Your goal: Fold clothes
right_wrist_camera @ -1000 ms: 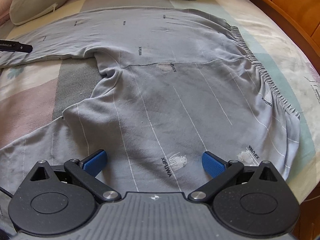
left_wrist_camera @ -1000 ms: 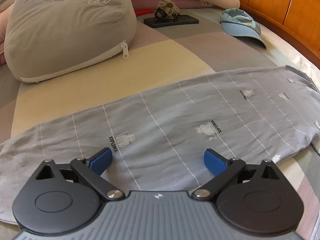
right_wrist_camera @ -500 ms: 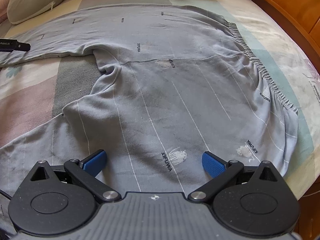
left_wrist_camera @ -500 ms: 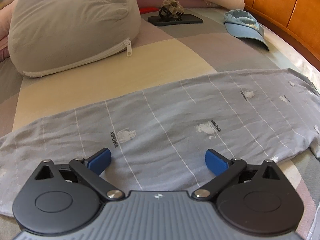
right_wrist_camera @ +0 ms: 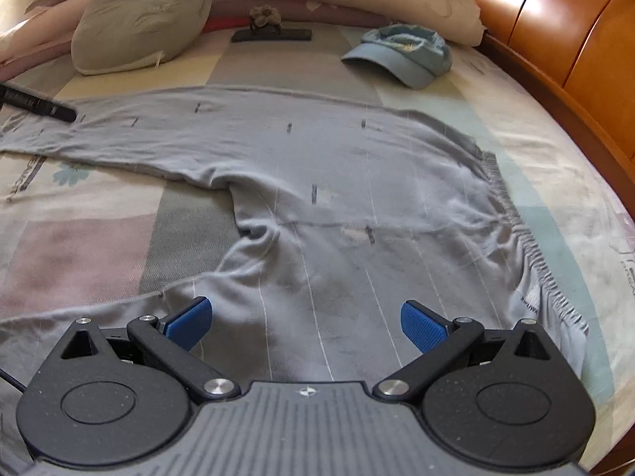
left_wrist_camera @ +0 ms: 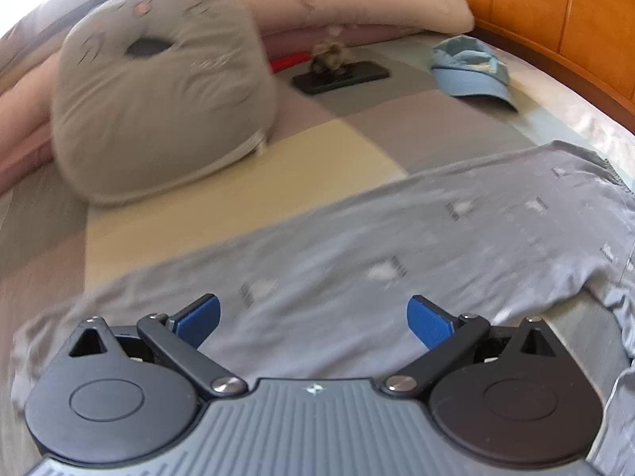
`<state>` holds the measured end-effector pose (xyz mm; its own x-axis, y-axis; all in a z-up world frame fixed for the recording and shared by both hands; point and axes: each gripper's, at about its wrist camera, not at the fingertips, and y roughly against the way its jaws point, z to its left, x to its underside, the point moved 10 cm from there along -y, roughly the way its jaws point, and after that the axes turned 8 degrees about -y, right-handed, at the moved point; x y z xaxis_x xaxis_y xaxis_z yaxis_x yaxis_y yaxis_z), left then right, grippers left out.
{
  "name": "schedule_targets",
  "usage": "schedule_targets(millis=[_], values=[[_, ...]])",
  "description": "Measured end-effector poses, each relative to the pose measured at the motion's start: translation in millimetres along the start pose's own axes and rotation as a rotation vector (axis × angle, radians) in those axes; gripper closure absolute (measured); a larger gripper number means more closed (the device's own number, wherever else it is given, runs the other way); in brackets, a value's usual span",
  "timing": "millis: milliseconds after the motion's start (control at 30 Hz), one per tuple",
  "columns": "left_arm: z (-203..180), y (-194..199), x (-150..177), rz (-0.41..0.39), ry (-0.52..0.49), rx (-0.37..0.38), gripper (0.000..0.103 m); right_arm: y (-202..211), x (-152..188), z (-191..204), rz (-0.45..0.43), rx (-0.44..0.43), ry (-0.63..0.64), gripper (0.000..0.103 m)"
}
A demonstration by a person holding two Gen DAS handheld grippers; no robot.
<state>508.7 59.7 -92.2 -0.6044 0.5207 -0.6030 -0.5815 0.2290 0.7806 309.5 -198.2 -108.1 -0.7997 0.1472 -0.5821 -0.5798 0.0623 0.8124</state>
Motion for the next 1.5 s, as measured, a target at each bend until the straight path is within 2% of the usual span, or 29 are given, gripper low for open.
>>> schedule_targets(millis=[200,300,433,533,633,700,767,867,967,1233,1400,1500], values=[[-42.3,-42.1,-38.0,0.004,0.013,0.13,0.003,-2.4,2.7,-22.7,-0.009,-0.003,-0.108,0.0],[-52.2,-66.3,-40.9,0.032,0.034,0.162,0.003,1.8,4.2,-29.2,-0.022,-0.021,-0.149,0.0],[-45.2,-81.0,-26.7,0.085,0.068,0.119,0.003,11.5,12.5,-38.0,-0.039,-0.006,-0.146,0.0],[-22.1,-86.8,-4.5,0.169,0.114,0.022,0.001,14.7,20.8,-52.8,-0.038,0.012,-0.188,0.0],[3.7,-82.0,5.1,0.18,0.223,-0.016,0.001,14.0,27.2,-67.1,-0.034,0.019,-0.245,0.0],[11.8,-73.7,4.4,0.191,0.233,-0.064,0.004,13.3,29.9,-73.1,-0.033,0.018,-0.269,0.0],[6.9,-61.5,-3.6,0.149,0.212,-0.046,0.003,13.0,31.2,-77.0,-0.032,0.015,-0.283,0.0],[-20.8,-49.1,-22.1,0.103,0.166,0.021,0.003,15.2,29.3,-79.6,-0.035,-0.008,-0.278,0.0],[-63.2,-44.4,-44.7,0.066,0.078,0.082,0.003,18.4,22.3,-84.1,-0.041,-0.037,-0.254,0.0],[-187.2,-44.8,-96.8,-0.012,-0.086,0.283,0.003,3.3,-42.2,-102.4,-0.132,-0.192,-0.217,0.0],[-231.8,-45.9,-105.7,-0.03,-0.124,0.341,0.003,-39.1,-66.0,-112.6,-0.094,-0.346,-0.336,0.0],[-243.7,-54.9,-104.9,-0.019,-0.145,0.334,0.003,-60.3,-60.7,-122.7,-0.06,-0.357,-0.351,0.0]])
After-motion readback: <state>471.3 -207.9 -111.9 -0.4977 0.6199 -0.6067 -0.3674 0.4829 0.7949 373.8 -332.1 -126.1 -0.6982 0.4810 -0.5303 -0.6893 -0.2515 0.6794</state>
